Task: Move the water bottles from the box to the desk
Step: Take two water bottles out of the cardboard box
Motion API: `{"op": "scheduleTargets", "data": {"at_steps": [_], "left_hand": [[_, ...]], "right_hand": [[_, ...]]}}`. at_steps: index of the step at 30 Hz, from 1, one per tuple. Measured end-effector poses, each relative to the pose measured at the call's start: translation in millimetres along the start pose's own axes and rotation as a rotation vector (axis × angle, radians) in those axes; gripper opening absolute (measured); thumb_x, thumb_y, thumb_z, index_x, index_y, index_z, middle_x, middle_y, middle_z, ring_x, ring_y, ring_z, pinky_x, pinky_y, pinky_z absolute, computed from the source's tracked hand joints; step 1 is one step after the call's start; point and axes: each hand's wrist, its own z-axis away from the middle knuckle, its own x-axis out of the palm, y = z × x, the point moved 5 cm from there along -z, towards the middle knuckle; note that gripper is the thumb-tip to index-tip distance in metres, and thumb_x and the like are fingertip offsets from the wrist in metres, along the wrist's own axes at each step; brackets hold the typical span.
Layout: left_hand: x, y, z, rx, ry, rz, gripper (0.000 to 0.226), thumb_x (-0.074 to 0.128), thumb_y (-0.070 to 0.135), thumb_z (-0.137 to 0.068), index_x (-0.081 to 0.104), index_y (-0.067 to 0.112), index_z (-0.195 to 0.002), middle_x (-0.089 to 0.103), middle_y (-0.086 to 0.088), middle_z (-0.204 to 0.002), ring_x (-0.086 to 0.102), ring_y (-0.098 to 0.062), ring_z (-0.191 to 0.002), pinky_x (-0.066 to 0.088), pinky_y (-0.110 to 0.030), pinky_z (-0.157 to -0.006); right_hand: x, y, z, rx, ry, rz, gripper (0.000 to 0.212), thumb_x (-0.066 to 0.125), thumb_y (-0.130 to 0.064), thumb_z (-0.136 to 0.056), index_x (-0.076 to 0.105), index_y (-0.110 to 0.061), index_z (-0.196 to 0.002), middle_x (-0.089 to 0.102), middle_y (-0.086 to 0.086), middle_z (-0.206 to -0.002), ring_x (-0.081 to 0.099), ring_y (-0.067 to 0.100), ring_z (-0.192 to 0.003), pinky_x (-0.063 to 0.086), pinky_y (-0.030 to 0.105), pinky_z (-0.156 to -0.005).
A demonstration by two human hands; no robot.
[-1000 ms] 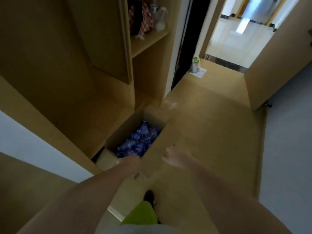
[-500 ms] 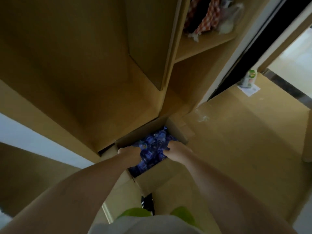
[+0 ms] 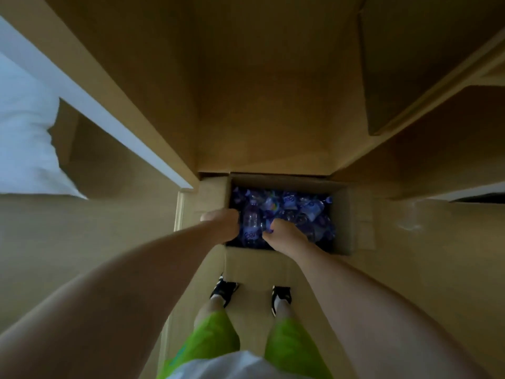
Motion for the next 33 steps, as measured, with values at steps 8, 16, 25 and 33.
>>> {"op": "scheduleTargets", "data": {"at_steps": [8,16,25,33], "left_hand": [[80.1,39.4,-105.4,-0.105,-0.017,0.381,0.034,0.039,0.020,-0.096,0.052,0.017,-0.127,0.062,-0.011,-0.118,0.061,-0.028,-0.103,0.051,-0.041,-0.090],[161.5,21.4,-238.4,-0.243,0.010,0.663,0.030,0.036,0.013,-0.095,0.051,0.006,-0.120,0.060,-0.017,-0.118,0.059,-0.032,-0.104,0.049,-0.039,-0.083],[227.3,6.4,-294.6,-0.340,0.076,0.829,0.031,0.042,0.019,-0.097,0.044,0.005,-0.124,0.056,-0.018,-0.124,0.056,-0.033,-0.110,0.043,-0.035,-0.079],[240.6,12.7,-304.2,-0.362,0.154,0.981,0.034,0.055,0.018,-0.092,0.042,0.009,-0.122,0.056,-0.014,-0.124,0.055,-0.031,-0.112,0.045,-0.035,-0.084]], "right_hand": [[34.1,54.9,-128.5,0.025,-0.060,-0.053,0.039,0.045,-0.027,-0.099,0.030,-0.020,-0.064,0.031,0.000,-0.062,0.033,0.015,-0.053,0.023,0.030,-0.049],[79.6,83.5,-278.7,0.200,0.047,-0.394,0.039,0.047,-0.019,-0.098,0.035,-0.015,-0.060,0.034,0.003,-0.057,0.037,0.019,-0.052,0.032,0.030,-0.054],[137.0,95.7,-375.7,0.107,-0.014,-0.479,0.029,0.061,-0.036,-0.092,0.055,-0.010,-0.102,0.061,0.007,-0.095,0.057,0.020,-0.077,0.048,0.034,-0.076],[160.0,104.6,-382.6,-0.054,0.049,-0.473,0.054,0.076,-0.037,-0.076,0.056,-0.011,-0.119,0.066,0.000,-0.102,0.065,0.020,-0.097,0.042,0.020,-0.060]]}}
